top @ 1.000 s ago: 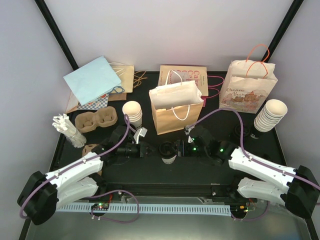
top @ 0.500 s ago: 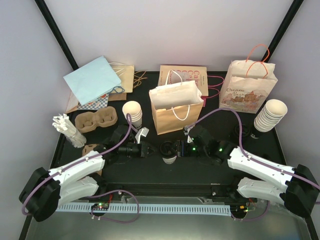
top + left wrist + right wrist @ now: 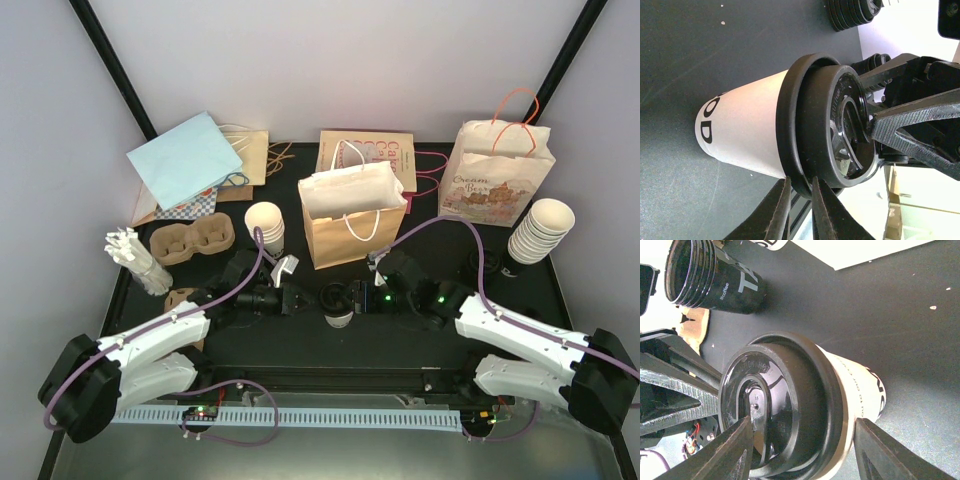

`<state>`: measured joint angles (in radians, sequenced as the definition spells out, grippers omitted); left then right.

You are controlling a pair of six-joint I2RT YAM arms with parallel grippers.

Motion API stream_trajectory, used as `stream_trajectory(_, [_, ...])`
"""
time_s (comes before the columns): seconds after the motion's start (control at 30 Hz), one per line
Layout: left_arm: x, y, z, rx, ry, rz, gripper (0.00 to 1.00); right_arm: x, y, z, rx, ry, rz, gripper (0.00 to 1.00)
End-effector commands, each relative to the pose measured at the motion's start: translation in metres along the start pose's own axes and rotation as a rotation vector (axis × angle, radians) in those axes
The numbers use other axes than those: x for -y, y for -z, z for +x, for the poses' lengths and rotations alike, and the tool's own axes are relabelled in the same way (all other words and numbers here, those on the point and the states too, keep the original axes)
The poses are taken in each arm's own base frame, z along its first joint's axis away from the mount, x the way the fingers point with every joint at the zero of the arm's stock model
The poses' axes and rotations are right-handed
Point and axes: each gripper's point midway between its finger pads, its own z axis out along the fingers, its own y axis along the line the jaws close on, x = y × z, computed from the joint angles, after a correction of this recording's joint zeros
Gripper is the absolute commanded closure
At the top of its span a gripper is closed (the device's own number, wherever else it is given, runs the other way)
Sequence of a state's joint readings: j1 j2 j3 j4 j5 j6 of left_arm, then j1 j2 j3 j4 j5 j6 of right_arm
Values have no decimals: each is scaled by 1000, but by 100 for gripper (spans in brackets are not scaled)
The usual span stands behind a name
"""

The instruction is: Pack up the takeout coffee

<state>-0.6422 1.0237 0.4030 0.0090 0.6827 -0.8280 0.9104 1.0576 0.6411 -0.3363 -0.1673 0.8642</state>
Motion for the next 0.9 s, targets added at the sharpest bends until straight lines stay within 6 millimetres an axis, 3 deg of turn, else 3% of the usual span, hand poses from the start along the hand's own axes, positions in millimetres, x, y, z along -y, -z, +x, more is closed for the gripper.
stream_trajectory(0.0, [18,1,-12,11,-31,50,86,-15,4,-6,16,2,-45,43])
stream_trajectory(0.33, [16,-2,-9,-5,-25,52,86,-17,6,-6,14,3,-59,44])
stream_trajectory(0.67, [16,-2,-9,-6,-29,52,86,-6,9,-6,29,5,-6,43])
stream_trajectory(0.87, [16,0,-10,1,-38,41,80,-3,17,-11,41,45,40,39])
